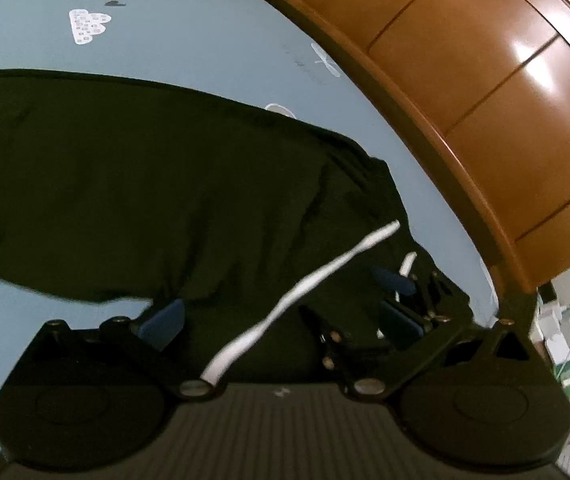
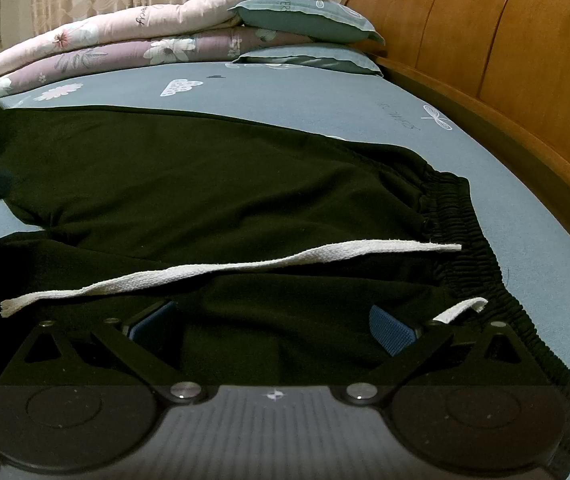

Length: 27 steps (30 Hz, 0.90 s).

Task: Fold clothes
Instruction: 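Flip the held pants over with the left gripper, laying them logo side up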

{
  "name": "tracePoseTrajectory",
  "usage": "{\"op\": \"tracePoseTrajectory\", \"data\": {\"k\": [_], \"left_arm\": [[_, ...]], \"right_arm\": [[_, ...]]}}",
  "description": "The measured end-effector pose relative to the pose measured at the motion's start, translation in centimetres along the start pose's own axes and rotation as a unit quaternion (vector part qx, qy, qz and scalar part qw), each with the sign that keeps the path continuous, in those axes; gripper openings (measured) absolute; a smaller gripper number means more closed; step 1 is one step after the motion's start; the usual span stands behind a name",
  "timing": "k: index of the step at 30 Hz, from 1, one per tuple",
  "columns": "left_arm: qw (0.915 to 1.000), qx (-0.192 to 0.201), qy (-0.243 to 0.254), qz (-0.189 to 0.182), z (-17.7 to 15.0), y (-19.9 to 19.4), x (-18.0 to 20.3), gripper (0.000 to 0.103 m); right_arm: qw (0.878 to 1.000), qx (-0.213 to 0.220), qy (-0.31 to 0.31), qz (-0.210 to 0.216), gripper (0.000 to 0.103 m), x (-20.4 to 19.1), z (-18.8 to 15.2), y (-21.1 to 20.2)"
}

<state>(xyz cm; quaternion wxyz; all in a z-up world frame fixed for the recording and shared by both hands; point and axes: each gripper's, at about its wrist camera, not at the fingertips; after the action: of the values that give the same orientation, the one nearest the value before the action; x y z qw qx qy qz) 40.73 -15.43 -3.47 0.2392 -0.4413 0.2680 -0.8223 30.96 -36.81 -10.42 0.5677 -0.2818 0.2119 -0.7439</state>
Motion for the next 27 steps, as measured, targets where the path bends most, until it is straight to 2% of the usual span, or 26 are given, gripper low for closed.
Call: {"op": "tracePoseTrajectory", "data": {"k": [5, 7, 11, 17, 21, 24, 27], "left_arm": [[1.0000, -0.005, -0.006, 0.006, -1.9, -1.0, 0.8, 0.102], [0.9998, -0.005, -0.015, 0.009, -2.6, -0.3, 0.3, 0.102], [0.9982, -0.012, -0.039, 0.043, -4.2, 0.4, -1.5, 0.102], [0.9964, -0.010, -0.056, 0.063, -5.7, 0.4, -3.4, 0.102], [0.9913, 0.007, -0.067, 0.114, -5.0, -1.8, -4.4, 0.102], [0.9924, 0.031, -0.048, 0.109, -4.2, -5.1, -2.8, 0.102], [0.9902, 0.037, -0.014, 0.134, -4.3, -8.5, -0.3, 0.102]], "right_arm": [[1.000, 0.000, 0.000, 0.000, 0.103, 0.0, 0.0, 0.0], [1.000, 0.000, 0.000, -0.001, 0.103, 0.0, 0.0, 0.0], [1.000, -0.001, 0.001, 0.000, 0.103, 0.0, 0.0, 0.1], [1.000, 0.000, -0.001, -0.003, 0.103, -0.1, 0.0, -0.1], [1.000, 0.000, -0.002, -0.006, 0.103, -0.2, 0.0, -0.1], [1.000, 0.000, -0.003, -0.007, 0.103, -0.3, 0.0, -0.2], [1.000, 0.000, -0.005, -0.013, 0.103, -0.5, 0.0, -0.3]]}}
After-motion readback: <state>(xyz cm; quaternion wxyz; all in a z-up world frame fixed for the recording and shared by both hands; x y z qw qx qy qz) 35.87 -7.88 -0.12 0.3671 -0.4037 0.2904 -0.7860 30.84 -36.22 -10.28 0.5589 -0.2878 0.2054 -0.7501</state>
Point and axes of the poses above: each gripper's, at about its wrist camera, not at the fingertips, and y roughly the way its jaws point, x to its right, z to its top, and after that the axes turned 11 degrees about -z, right-handed
